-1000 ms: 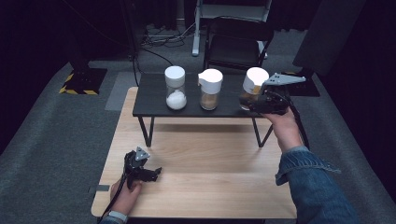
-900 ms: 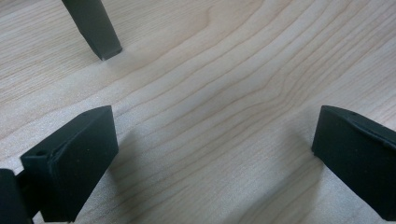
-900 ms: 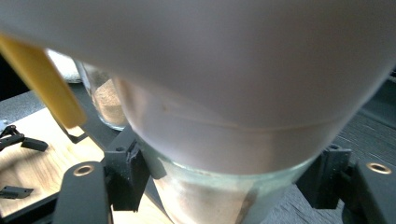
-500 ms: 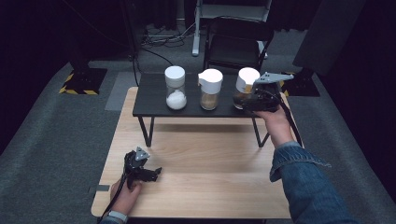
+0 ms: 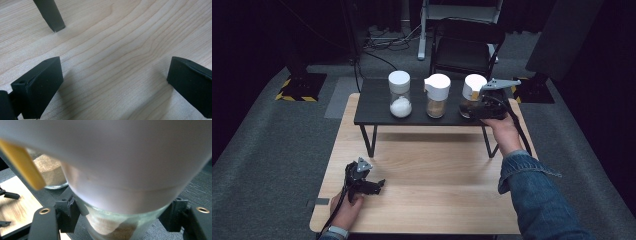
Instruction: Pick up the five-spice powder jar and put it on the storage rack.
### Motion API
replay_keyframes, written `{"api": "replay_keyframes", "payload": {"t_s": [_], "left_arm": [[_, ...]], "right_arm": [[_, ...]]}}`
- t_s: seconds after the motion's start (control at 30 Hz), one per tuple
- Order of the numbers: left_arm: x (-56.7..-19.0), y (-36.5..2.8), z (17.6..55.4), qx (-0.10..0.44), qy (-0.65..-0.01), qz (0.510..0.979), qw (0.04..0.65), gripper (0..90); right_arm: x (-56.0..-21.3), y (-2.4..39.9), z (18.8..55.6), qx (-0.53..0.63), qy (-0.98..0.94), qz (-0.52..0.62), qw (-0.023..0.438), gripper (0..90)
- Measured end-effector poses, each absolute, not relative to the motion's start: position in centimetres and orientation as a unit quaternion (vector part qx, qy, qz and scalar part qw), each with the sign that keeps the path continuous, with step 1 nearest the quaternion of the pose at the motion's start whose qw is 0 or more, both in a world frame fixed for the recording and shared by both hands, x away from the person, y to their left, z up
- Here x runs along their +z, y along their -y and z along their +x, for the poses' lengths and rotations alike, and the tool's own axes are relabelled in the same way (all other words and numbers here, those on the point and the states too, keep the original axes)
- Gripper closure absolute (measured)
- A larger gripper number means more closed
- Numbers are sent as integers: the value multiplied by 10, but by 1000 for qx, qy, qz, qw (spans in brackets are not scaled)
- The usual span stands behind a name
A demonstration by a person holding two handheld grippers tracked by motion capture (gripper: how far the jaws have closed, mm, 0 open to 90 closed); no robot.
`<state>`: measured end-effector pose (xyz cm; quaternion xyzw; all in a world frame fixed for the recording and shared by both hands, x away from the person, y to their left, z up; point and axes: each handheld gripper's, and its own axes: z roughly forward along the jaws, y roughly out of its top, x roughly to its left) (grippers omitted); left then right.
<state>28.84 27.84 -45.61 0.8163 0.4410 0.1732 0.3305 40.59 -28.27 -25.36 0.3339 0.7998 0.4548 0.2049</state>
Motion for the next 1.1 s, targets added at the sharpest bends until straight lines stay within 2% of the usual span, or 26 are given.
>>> {"api": "replay_keyframes", "payload": {"t_s": [0.3, 0.73, 1.1], "left_arm": [[-456, -278, 288, 173, -441, 816, 330, 2], [-456, -278, 289, 173, -441, 816, 330, 2], [-456, -278, 289, 174, -440, 817, 330, 2]], "right_arm": [[-254, 287, 408, 460, -799, 335, 197, 295], [-257, 311, 395, 499, -783, 328, 178, 30], [-264, 333, 364, 504, -781, 314, 190, 4]]}}
